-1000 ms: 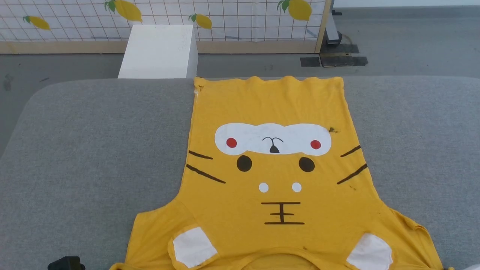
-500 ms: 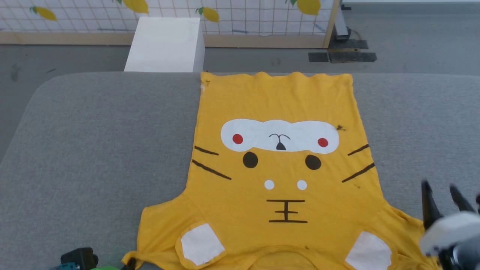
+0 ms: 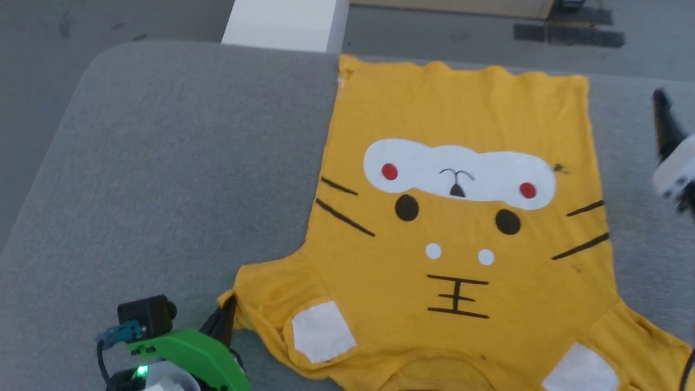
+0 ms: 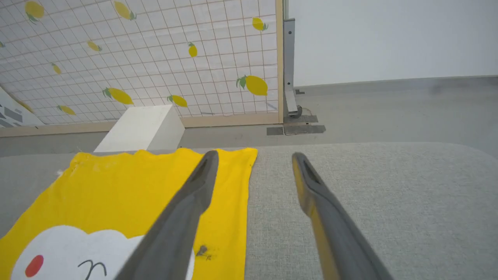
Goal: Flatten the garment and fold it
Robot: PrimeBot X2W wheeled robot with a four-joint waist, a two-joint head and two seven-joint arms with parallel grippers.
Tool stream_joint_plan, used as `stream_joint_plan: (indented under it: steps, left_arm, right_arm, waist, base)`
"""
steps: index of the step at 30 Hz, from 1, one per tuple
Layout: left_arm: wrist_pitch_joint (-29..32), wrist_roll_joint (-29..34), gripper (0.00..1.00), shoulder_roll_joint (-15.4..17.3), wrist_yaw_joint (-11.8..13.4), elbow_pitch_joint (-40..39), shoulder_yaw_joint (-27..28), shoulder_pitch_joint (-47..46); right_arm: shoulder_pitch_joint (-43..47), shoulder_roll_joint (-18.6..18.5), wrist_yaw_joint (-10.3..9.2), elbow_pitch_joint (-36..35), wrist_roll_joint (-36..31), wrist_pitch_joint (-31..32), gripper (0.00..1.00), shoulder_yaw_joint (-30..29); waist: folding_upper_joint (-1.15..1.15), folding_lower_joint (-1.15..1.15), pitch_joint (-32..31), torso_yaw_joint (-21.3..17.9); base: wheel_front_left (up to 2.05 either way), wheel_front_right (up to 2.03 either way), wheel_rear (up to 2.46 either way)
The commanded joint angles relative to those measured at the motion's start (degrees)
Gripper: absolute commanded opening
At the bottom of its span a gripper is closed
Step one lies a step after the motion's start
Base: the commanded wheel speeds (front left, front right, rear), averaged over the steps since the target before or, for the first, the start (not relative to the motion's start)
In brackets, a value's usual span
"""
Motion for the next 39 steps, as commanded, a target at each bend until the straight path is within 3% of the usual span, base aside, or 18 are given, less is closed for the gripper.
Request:
stream_joint_plan:
  steps: [1, 12, 24, 25, 27, 28, 29, 30, 31, 34, 35, 39]
  left_arm:
    - [-0.6, 0.5, 0.00, -0.4, -0.3, -0.6, -0.3, -1.4]
    - [-2.9, 1.3, 0.00, -2.2, -1.5, -3.1, -2.8, -4.8]
    - [-5.4, 0.9, 0.00, -3.9, -3.3, -1.9, -4.5, -7.7]
    - [-5.5, 0.9, 0.00, -3.8, -3.3, -1.6, -4.6, -7.7]
    - [-5.6, 0.9, 0.00, -3.7, -3.4, -1.1, -4.6, -8.0]
    - [-5.7, 0.9, 0.00, -3.7, -3.5, -0.9, -4.6, -8.1]
    - [-5.7, 0.9, 0.00, -3.6, -3.6, -0.7, -4.6, -8.2]
    - [-5.8, 0.9, 0.00, -3.6, -3.7, -0.5, -4.7, -8.3]
    - [-5.9, 0.9, 0.00, -3.6, -3.7, -0.3, -4.7, -8.4]
    - [-6.1, 0.8, 0.00, -3.4, -3.7, 0.4, -4.5, -8.4]
    - [-6.3, 0.9, 0.00, -3.0, -3.5, 1.1, -4.1, -8.1]
    - [-5.7, 0.8, 0.00, -2.1, -3.0, 1.6, -3.7, -6.6]
  right_arm:
    - [-3.3, -1.1, -0.09, 1.5, -0.7, 1.5, 1.00, -0.8]
    - [-23.2, -6.2, -0.09, 6.5, -9.8, 23.1, 1.00, -6.6]
    - [-27.9, -6.0, -0.09, -5.1, -18.0, 43.8, 1.00, -8.7]
    - [-27.8, -6.2, -0.09, -5.8, -18.4, 45.2, 0.94, -8.9]
    - [-27.4, -6.6, -0.09, -7.3, -19.4, 47.9, 0.48, -9.3]
    - [-27.1, -6.5, -0.09, -8.3, -19.7, 48.8, 0.33, -9.6]
    - [-26.9, -6.4, -0.09, -9.0, -19.8, 49.3, 0.27, -10.0]
    - [-26.3, -6.2, -0.09, -9.8, -19.7, 49.6, 0.06, -10.1]
    - [-25.9, -6.1, -0.09, -10.5, -19.7, 49.5, 0.00, -10.3]
    - [-23.6, -6.0, -0.09, -12.2, -18.3, 46.5, 0.00, -10.1]
    - [-19.6, -7.3, -0.09, -13.2, -15.7, 38.2, 0.00, -7.9]
    - [-11.7, -9.2, -0.09, -13.2, -9.5, 19.5, 0.00, -3.6]
  waist:
    - [0.00, 0.00, 6.8, 5.9]
    - [0.00, 0.00, 20.3, 12.3]
    - [0.00, 0.00, 26.9, 13.6]
    - [0.00, 0.00, 27.0, 13.5]
    - [0.00, 0.00, 27.2, 13.3]
    - [0.00, 0.00, 27.2, 13.3]
    - [0.00, 0.00, 27.1, 13.2]
    - [0.00, 0.00, 26.9, 13.1]
    - [0.00, 0.00, 26.6, 12.9]
    - [0.00, 0.00, 25.1, 12.3]
    - [0.00, 0.00, 22.1, 11.3]
    - [0.00, 0.00, 16.2, 9.1]
  base:
    - [0.00, 0.00, 0.00]
    - [0.00, 0.00, 0.00]
    - [0.00, 0.00, 0.00]
    - [0.00, 0.00, 0.00]
    - [0.00, 0.00, 0.00]
    - [0.00, 0.00, 0.00]
    - [0.00, 0.00, 0.00]
    - [0.00, 0.00, 0.00]
    - [0.00, 0.00, 0.00]
    - [0.00, 0.00, 0.00]
    - [0.00, 0.00, 0.00]
    - [0.00, 0.00, 0.00]
